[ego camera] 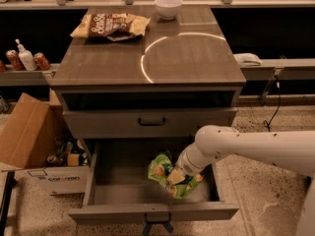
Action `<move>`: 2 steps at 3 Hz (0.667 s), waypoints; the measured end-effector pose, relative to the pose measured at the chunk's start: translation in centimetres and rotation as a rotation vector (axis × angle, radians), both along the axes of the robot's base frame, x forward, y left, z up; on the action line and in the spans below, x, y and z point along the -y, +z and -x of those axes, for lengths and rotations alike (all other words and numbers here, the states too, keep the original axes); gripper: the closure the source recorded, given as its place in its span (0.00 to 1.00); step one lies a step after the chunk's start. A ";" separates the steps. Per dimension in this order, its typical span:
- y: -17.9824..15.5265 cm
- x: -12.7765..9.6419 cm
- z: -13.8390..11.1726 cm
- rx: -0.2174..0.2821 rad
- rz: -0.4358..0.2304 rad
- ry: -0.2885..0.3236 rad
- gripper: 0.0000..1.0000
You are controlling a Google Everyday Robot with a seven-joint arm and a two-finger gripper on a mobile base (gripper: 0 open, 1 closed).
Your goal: Place green rice chip bag into middle drawer
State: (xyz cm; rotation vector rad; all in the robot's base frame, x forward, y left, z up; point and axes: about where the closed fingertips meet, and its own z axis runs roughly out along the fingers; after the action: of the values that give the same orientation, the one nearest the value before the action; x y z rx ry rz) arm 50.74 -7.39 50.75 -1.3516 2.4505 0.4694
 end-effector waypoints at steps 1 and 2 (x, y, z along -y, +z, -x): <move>-3.0 0.5 -0.1 0.021 0.046 -0.080 1.00; -4.4 0.9 -1.6 0.074 0.042 -0.142 1.00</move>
Offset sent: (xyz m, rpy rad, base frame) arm 0.0368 -0.0179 -0.0603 -0.0363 -0.1529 -0.2300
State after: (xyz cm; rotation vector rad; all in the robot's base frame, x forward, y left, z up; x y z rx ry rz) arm 52.31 -8.28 46.33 -1.1781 2.4865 0.3294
